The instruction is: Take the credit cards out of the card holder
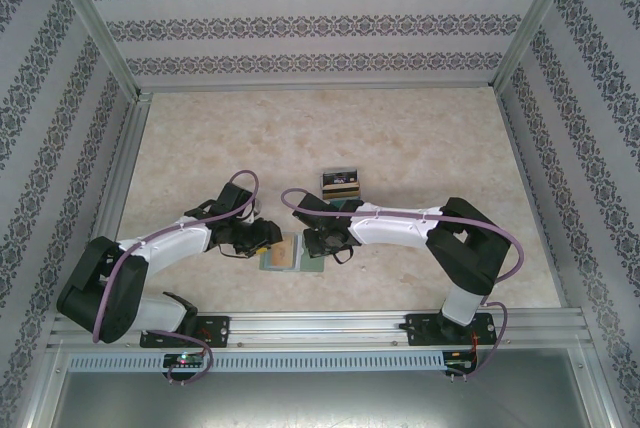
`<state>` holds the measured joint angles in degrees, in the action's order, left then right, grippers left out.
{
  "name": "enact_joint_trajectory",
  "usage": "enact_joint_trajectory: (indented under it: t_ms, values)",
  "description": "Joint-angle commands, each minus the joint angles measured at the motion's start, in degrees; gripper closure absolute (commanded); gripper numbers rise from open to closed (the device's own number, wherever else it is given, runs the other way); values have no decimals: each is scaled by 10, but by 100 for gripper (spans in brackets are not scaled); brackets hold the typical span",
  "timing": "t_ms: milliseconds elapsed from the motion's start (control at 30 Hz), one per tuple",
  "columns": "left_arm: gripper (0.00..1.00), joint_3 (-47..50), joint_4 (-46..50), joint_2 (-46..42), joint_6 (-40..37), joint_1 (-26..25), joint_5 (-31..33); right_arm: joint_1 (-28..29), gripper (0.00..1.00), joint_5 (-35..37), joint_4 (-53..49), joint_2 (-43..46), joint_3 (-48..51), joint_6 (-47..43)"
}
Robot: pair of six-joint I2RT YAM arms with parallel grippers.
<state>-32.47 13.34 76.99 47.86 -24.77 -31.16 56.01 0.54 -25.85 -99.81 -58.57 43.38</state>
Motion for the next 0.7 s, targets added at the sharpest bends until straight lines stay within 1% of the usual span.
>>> enact_joint_trajectory:
  t_ms: [0, 200, 300, 367, 400, 433, 500, 600, 667]
  values:
    - [56, 6, -41, -11, 4, -8, -26, -2, 86, -5, 4, -8, 8, 10]
    - [56, 13, -67, -10, 10, -8, -47, -1, 86, -5, 6, -8, 8, 12]
    - [56, 9, -41, -19, 6, -8, -21, -1, 84, -2, 2, -4, 8, 13]
    - [56, 7, -23, -32, 3, -8, 0, -2, 79, 3, -4, 5, 7, 13]
    - [57, 8, -17, -38, 4, -8, 8, -1, 74, 7, -10, 11, 5, 13]
    - [57, 7, -10, -43, 4, -9, 19, -1, 71, 12, -18, 18, 2, 13]
    - [57, 7, -1, -50, 3, -8, 31, -1, 69, 19, -29, 35, 0, 12]
    - [57, 7, 7, -53, 4, -9, 40, -1, 58, 28, -43, 57, -1, 12]
    - [57, 8, 10, -52, 5, -7, 46, -2, 55, 26, -47, 67, 5, 14]
